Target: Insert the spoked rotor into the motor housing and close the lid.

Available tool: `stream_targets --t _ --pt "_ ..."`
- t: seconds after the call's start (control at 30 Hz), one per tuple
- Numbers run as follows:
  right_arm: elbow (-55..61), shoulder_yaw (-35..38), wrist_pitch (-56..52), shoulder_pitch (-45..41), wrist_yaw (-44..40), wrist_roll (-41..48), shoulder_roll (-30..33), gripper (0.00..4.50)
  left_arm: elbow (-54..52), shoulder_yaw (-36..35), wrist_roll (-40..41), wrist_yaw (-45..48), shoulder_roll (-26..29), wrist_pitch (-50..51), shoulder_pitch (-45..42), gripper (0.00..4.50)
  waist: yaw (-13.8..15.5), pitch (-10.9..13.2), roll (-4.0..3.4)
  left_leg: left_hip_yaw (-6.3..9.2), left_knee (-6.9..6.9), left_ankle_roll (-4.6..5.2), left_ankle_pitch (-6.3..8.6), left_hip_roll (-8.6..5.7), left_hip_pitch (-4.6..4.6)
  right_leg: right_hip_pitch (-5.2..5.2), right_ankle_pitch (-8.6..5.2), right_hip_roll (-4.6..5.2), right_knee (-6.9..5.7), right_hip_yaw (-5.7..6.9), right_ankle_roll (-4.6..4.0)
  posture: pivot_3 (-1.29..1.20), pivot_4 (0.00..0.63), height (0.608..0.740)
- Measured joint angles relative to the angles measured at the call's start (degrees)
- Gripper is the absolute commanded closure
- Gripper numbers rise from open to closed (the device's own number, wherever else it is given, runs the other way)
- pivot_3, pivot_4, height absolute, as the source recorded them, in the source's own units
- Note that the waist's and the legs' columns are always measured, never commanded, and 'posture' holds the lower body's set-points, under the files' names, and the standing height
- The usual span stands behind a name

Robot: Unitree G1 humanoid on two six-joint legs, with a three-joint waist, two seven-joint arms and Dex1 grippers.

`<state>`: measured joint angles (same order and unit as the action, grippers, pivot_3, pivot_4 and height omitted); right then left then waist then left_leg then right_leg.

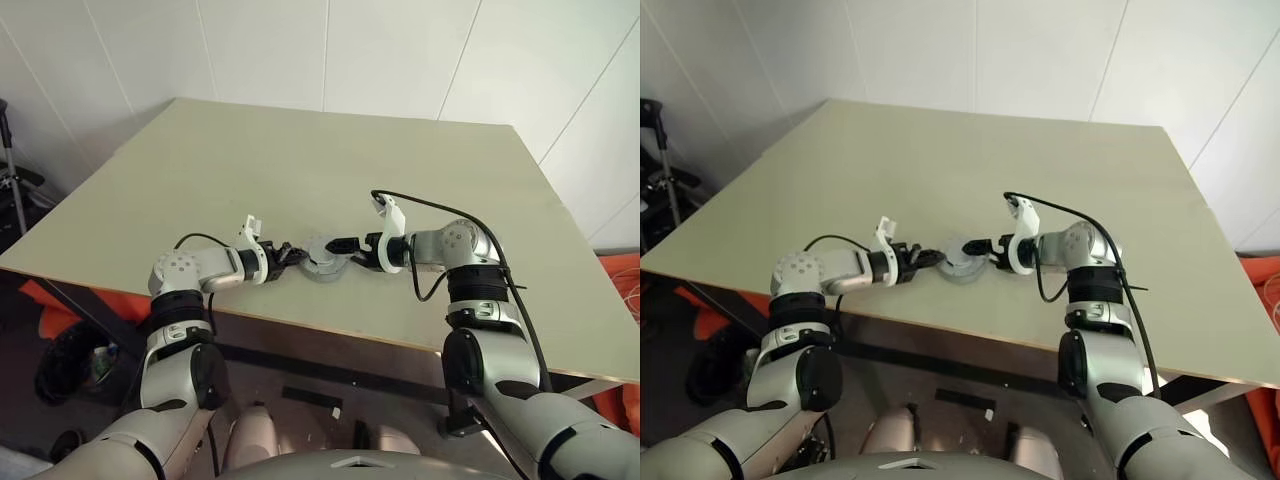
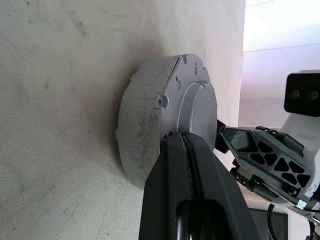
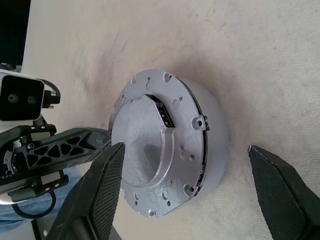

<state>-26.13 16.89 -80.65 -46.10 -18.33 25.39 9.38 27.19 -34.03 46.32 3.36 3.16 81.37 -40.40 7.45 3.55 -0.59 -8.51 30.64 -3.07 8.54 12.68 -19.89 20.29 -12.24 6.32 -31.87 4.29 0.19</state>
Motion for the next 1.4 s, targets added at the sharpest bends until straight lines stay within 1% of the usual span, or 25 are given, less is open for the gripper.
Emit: stream_targets --t 0.17,0.3,0.4,0.57,0.83,0.93,1.0,1.17,1.27,1.4 --pt "0.9 2.9 -2.9 0.0 1.2 0.1 -0.7 0.02 0.0 -0.5 0.0 -0.2 -0.1 -0.3 0.0 4.50 0.0 -0.1 -0.02 -0.02 0.00 -0.06 -0.04 0.00 -0.01 0.00 0.04 0.00 -0.18 -0.08 0.03 0.00 0.000 0.740" --pt "0.7 6.2 -5.4 -0.4 2.2 0.1 -1.2 0.02 0.0 -0.5 0.0 -0.2 -0.2 -0.3 0.0 4.50 0.0 -0.3 0.03 -0.04 0.02 -0.15 -0.09 -0.21 0.01 0.25 0.05 -0.02 -0.97 -0.60 0.03 0.00 0.000 0.740" --pt "1.0 9.8 -7.7 -0.7 3.6 0.1 -2.3 0.02 0.0 -0.6 0.1 -0.1 -0.1 -0.3 -0.1 4.50 0.1 -0.5 -0.22 -0.04 -0.02 -0.31 -0.18 -0.12 -0.13 0.42 0.05 -0.11 -1.03 -0.61 0.02 0.00 0.000 0.740" --pt "1.0 14.9 -9.6 -1.3 6.4 0.4 -4.2 0.02 -0.1 -0.6 0.1 -0.1 0.1 -0.4 -0.3 4.50 -0.2 -0.5 -0.20 -0.11 -0.05 -0.40 -0.22 -0.13 -0.20 0.56 0.08 -0.13 -1.02 -0.70 -0.04 0.00 0.000 0.740" --pt "0.7 16.9 -9.6 -1.2 8.8 2.9 -5.5 0.02 -0.1 -0.6 0.1 -0.1 0.4 -0.9 -0.4 4.50 -0.3 -0.5 -0.21 -0.16 -0.12 -0.42 -0.22 -0.11 -0.19 0.64 0.01 -0.15 -1.02 -0.74 0.07 0.00 0.000 0.740" --pt "0.0 16.4 -9.6 -0.3 8.6 6.2 -5.5 0.02 -0.1 -0.6 0.1 -0.1 0.6 -0.9 -0.4 4.50 -0.5 -0.5 -0.21 -0.22 -0.16 -0.44 -0.23 -0.06 -0.20 0.72 0.03 -0.21 -1.02 -0.77 0.05 0.00 0.000 0.740" --pt "-1.1 16.0 -9.9 -0.1 8.4 8.3 -5.5 0.02 -0.1 -0.6 0.1 0.0 0.7 -0.9 -0.5 4.50 -0.6 -0.5 -0.21 -0.26 -0.21 -0.52 -0.26 -0.01 -0.22 0.80 0.14 -0.25 -1.02 -0.79 -0.15 0.00 0.000 0.740" --pt "-2.4 13.4 -11.1 0.9 8.0 13.4 -5.6 0.02 -0.3 -0.6 0.1 0.2 1.0 -0.9 -0.6 4.50 -0.5 -0.5 -0.22 -0.26 -0.23 -0.58 -0.29 0.04 -0.46 1.01 0.22 -0.31 -1.03 -0.79 -0.29 0.00 0.000 0.740" --pt "-2.4 13.0 -11.4 1.0 8.4 15.0 -6.4 0.02 -0.4 -0.6 0.1 0.2 1.2 -1.0 -0.7 4.50 -0.4 -0.5 -0.22 -0.24 -0.20 -0.60 -0.30 0.03 -0.75 1.25 0.25 -0.30 -1.04 -0.79 -0.33 0.00 0.000 0.740" --pt "-2.4 16.4 -11.4 0.7 10.0 14.7 -8.3 0.02 -0.7 -0.6 0.1 0.1 1.3 -1.0 -0.7 4.50 -0.2 -0.5 -0.22 -0.22 -0.10 -0.62 -0.32 0.03 -1.09 1.59 0.27 -0.30 -1.17 -0.78 -0.33 0.00 0.000 0.740"
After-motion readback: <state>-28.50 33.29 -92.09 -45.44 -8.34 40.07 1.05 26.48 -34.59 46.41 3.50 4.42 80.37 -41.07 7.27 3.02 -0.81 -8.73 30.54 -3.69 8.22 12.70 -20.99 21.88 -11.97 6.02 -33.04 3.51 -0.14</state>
